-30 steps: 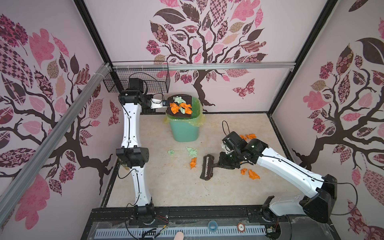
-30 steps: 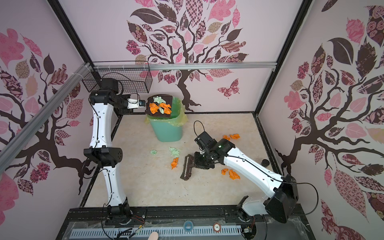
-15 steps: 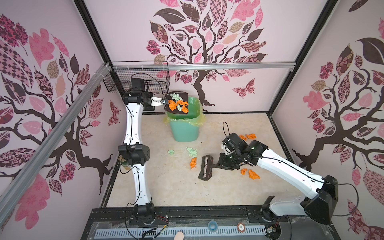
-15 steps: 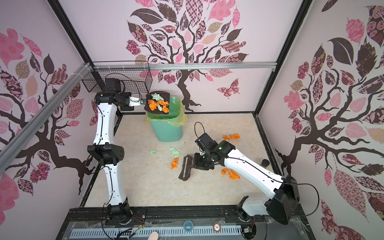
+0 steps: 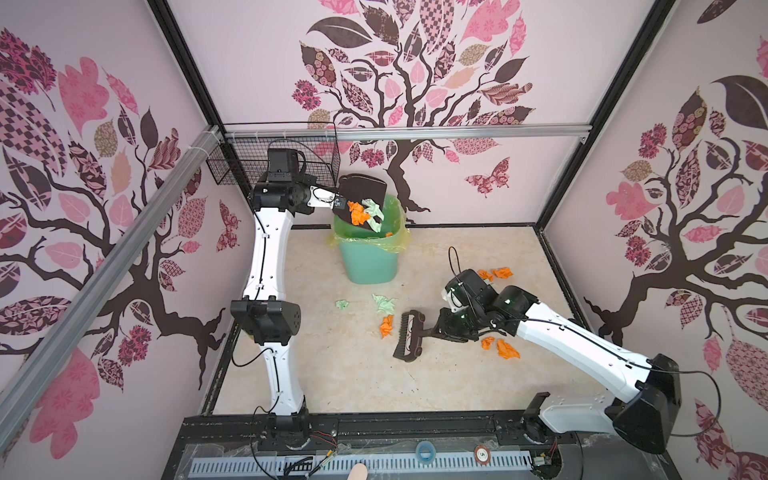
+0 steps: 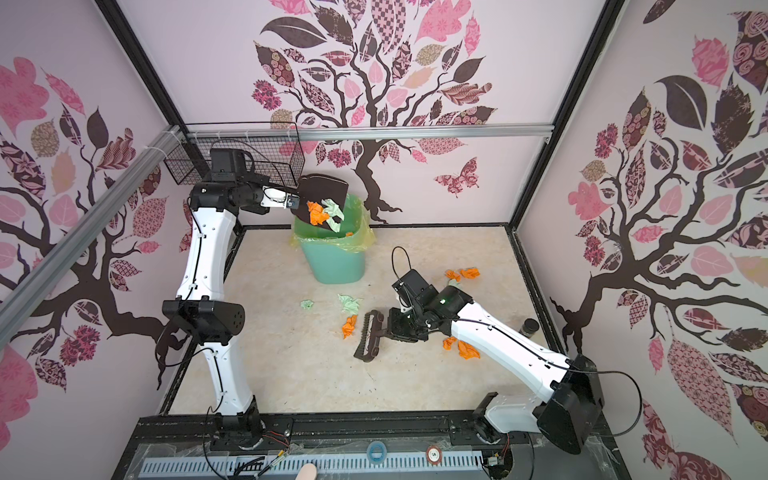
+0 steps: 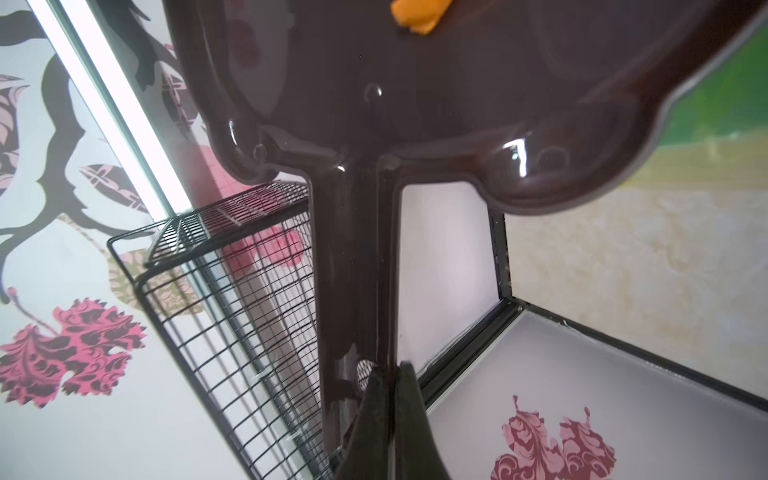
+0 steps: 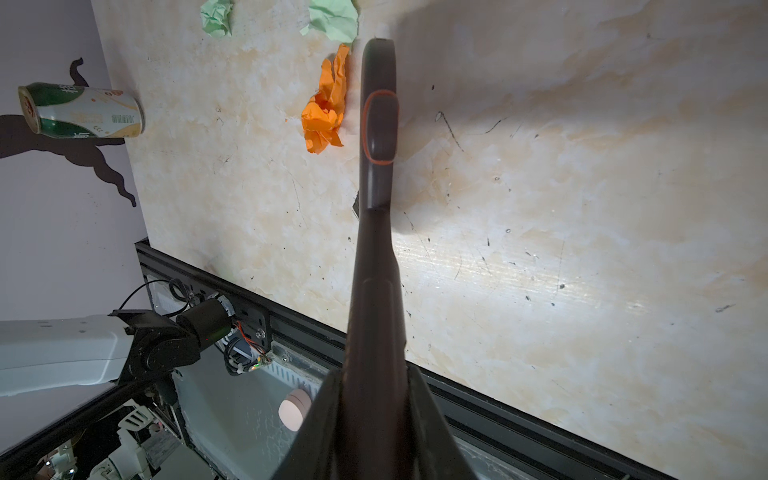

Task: Sweep away the paper scraps from the table
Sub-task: 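Raise the dustpan over the green bin and tip scraps in with the left gripper, then lower the empty dustpan with the left gripper while the right moves the brush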

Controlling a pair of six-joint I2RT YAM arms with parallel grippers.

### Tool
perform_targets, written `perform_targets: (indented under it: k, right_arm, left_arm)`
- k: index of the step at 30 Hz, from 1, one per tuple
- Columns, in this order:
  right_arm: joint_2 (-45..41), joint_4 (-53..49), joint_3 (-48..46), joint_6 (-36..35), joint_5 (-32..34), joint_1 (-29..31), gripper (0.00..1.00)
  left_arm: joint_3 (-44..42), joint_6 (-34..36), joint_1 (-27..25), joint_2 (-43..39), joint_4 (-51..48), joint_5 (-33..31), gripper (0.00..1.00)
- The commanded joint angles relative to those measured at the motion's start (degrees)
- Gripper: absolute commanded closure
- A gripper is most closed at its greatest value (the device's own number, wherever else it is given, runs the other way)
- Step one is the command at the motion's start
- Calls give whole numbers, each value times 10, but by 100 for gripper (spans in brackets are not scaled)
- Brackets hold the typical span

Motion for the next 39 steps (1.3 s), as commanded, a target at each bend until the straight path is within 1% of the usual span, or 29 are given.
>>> perform_targets:
  k: [1, 4, 12, 17, 18, 22, 24, 26, 28, 30, 33, 35, 36, 38, 39]
  right_arm:
    - [-22, -17, -5, 1, 6, -3, 100]
    - [-23, -18, -1, 2, 5, -3, 100]
    - [-23, -18, 2, 0, 6, -4, 100]
    - [-17, -27, 15, -5, 11, -4, 100]
    - [-17, -29, 17, -7, 12, -4, 100]
    - [-13, -48, 46, -13, 27, -6, 100]
    - [-11, -68, 74, -20, 41, -7, 100]
    - [-10, -86, 109, -29, 49, -8, 100]
    - [-5, -86, 136, -36, 34, -10, 100]
    - [8, -64, 152, -38, -14, -10, 100]
    - [36, 21, 151, -11, -102, -7, 100]
    - [66, 86, 150, 15, -140, 0, 100]
    - [85, 107, 158, 22, -149, 7, 100]
    - [130, 125, 189, 23, -149, 25, 100]
    - [155, 133, 210, 24, -146, 34, 100]
  left_arm:
    - [-21, 21, 1, -8, 33, -19, 100]
    - [-22, 29, 1, -5, 34, -27, 100]
    - [-45, 53, -1, -7, 76, -42, 100]
    - [-30, 54, -1, -2, 80, -36, 100]
    - [-19, 49, 1, 0, 74, -29, 100]
    - [91, 14, 6, 32, 10, -4, 100]
    - [97, -4, 11, 23, 9, 10, 100]
    - [75, -31, 19, -5, 10, 32, 100]
    - [57, -65, 29, -36, 3, 63, 100]
    - [49, -100, 43, -64, -18, 95, 100]
    - [13, -149, 74, -121, -55, 152, 100]
    - [-66, -173, 107, -182, -47, 194, 100]
    - [-107, -175, 122, -210, -38, 209, 100]
    - [-204, -172, 159, -267, -10, 234, 100]
    - [-235, -168, 175, -284, -5, 243, 100]
